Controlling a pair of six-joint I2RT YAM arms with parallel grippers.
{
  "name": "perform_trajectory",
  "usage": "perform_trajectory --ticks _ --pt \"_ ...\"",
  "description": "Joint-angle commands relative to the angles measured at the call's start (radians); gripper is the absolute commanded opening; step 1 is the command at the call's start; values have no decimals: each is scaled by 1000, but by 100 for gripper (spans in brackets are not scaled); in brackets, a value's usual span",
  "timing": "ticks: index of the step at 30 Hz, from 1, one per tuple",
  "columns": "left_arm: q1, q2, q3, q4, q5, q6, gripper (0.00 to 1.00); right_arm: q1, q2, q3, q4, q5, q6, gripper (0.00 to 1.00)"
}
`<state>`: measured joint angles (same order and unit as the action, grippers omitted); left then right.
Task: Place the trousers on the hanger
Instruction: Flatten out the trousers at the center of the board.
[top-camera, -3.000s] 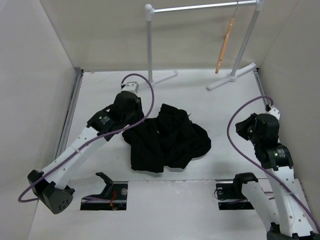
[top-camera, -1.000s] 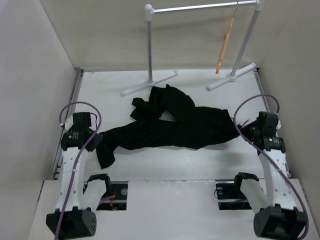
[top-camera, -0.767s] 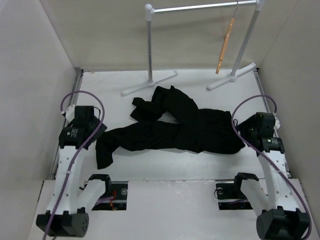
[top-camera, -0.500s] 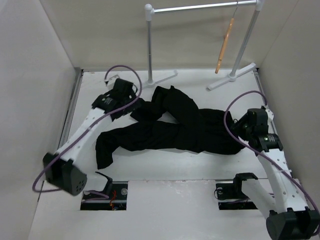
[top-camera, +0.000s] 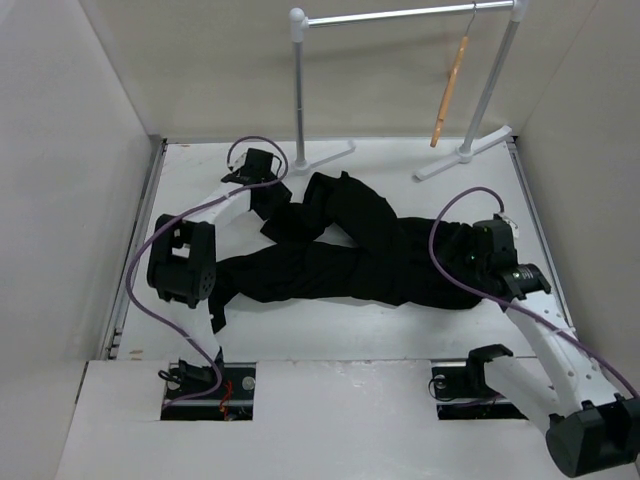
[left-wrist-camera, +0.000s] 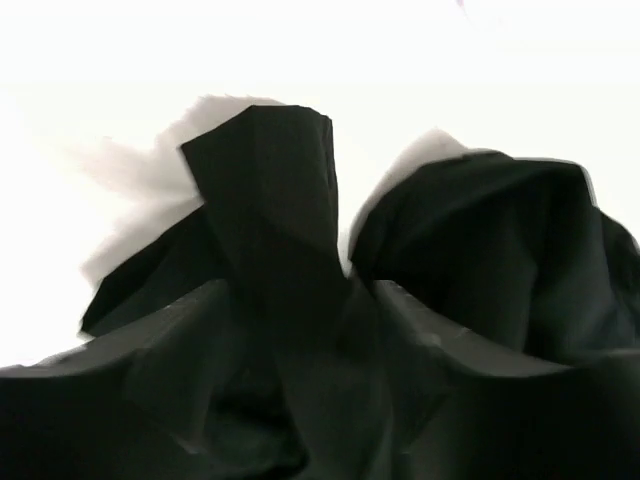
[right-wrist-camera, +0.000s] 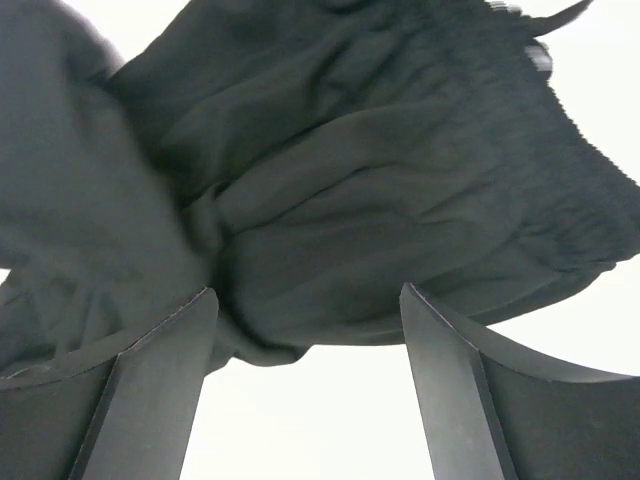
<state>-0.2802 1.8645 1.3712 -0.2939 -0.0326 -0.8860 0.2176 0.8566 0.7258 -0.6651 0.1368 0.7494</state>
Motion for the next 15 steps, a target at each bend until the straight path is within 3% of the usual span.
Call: perform_trajectory --ticks 1,4,5,15 --pt "-4 25 39 76 34 -44 45 -69 10 -25 56 4 11 79" --pt "9 6 34 98 43 -64 11 -112 45 -42 73 12 18 79" --pt "16 -26 32 93 37 -65 7 -122 56 -45 82 15 21 79" --pt "138 -519 85 56 -32 18 5 -157 165 -83 191 -37 65 80"
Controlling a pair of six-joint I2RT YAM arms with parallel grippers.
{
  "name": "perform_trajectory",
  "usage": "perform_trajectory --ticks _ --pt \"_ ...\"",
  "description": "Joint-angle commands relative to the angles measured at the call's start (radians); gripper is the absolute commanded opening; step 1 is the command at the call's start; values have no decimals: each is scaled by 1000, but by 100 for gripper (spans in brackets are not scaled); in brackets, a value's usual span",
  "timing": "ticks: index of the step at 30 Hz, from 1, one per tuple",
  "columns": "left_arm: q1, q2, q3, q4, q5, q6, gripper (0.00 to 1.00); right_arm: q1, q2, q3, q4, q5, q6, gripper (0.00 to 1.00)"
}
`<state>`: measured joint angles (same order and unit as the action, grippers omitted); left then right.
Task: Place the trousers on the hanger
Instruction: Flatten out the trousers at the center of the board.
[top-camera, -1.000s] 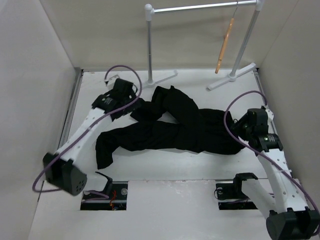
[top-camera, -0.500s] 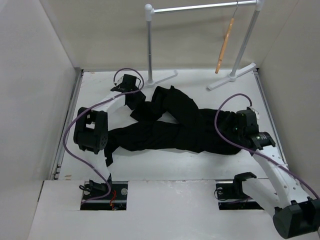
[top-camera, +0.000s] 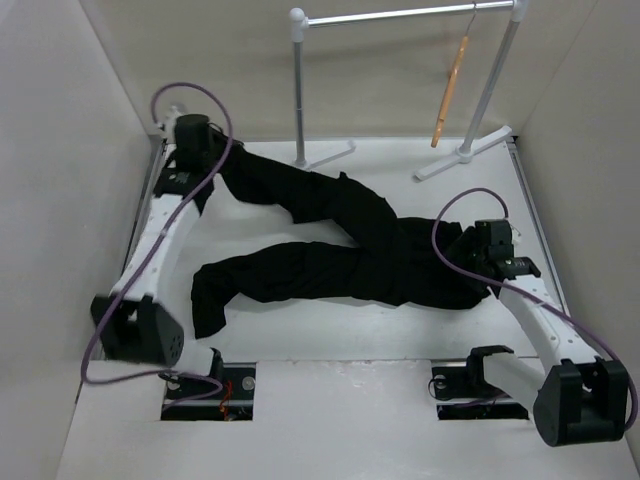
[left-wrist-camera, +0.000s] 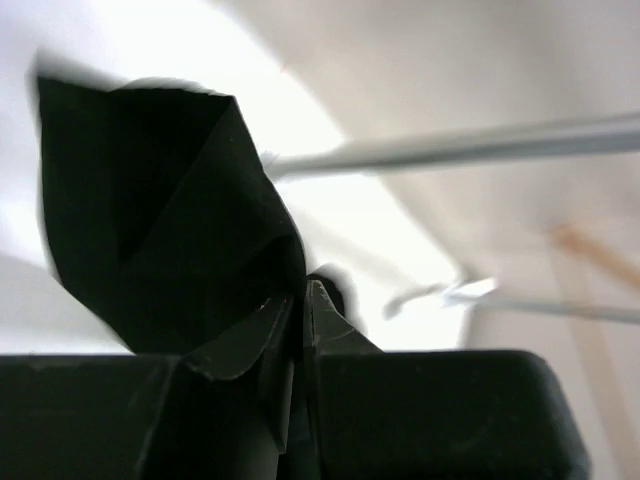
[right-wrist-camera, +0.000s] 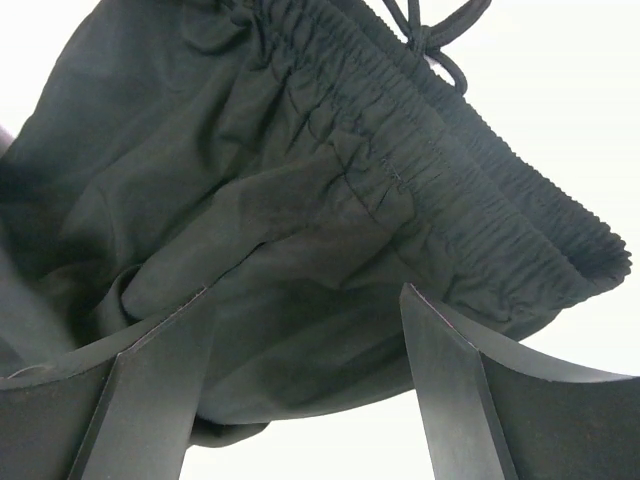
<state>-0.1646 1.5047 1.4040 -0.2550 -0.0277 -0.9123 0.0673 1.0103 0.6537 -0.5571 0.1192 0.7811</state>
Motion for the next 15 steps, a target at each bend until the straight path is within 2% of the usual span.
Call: perform_trajectory --ticks 1,3,6,9,12,15 --pt "24 -205 23 20 -46 67 6 -5 16 -15 89 -21 41 80" --pt "29 -303 -72 17 -80 113 8 -4 27 -32 97 -32 52 79" --pt "82 -440 -297 -6 -202 165 11 -13 19 -68 106 -55 67 72" --pt "249 -431 -433 -114 -242 129 12 -22 4 -85 111 -65 76 65" --pt "394 -336 -450 -54 -105 115 7 -18 16 -74 106 -79 64 50" --pt "416 -290 -369 -26 -78 99 4 -22 22 -69 106 -76 55 36"
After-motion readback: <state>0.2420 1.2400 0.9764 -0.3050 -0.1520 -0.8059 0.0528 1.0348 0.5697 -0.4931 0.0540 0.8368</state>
